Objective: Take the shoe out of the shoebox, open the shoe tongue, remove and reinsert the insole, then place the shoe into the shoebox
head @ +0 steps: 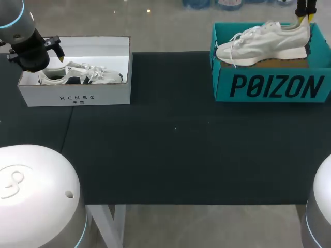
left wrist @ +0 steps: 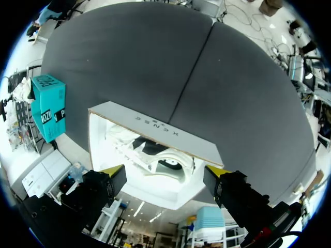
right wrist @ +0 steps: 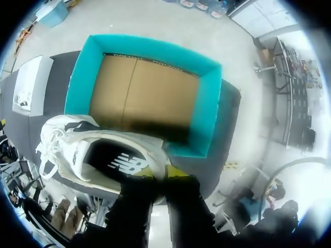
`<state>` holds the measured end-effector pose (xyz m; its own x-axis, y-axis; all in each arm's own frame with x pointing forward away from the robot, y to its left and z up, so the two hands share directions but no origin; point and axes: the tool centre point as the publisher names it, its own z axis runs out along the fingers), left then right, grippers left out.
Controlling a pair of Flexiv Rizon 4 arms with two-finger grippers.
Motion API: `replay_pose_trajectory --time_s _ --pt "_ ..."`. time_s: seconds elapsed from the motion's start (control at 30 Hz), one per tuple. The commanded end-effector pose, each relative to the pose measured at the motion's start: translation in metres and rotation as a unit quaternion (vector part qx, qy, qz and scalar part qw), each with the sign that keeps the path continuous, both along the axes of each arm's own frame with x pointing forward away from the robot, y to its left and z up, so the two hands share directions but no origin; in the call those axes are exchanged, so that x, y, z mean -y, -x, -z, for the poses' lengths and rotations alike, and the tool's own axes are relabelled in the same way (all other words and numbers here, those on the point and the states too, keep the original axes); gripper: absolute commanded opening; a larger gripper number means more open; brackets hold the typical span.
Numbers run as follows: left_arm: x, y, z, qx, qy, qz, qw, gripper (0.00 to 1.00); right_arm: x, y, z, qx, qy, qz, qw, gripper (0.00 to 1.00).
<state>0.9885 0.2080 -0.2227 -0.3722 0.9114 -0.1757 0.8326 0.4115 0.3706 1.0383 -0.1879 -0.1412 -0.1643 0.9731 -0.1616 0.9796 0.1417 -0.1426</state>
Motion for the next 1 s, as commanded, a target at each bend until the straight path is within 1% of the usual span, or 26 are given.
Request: replay_pose_trajectory --time_s 0.03,0.1,0.27,0.43,1.0 --pt "0.000 0.000 0.000 0.000 0.000 0.001 1.000 1.00 -0.002 0.087 0.002 0.358 -0.062 -0.055 0.930 0.00" --pt "0.000 0.000 0.000 0.000 0.000 0.001 1.000 1.00 -0.010 0.098 0.004 0.360 -0.063 -0.054 0.929 0.00" --pt "0.000 0.000 0.000 0.000 0.000 0.001 1.000 1.00 -0.040 0.126 0.012 0.364 -0.068 -0.062 0.927 0.00" --pt "0.000 0.000 0.000 0.000 0.000 0.001 1.000 1.00 -0.064 0.142 0.024 0.360 -0.093 -0.067 0.926 0.00" --pt "0.000 0.000 0.000 0.000 0.000 0.001 1.000 1.00 -0.064 0.142 0.024 0.360 -0.093 -0.067 0.926 0.00"
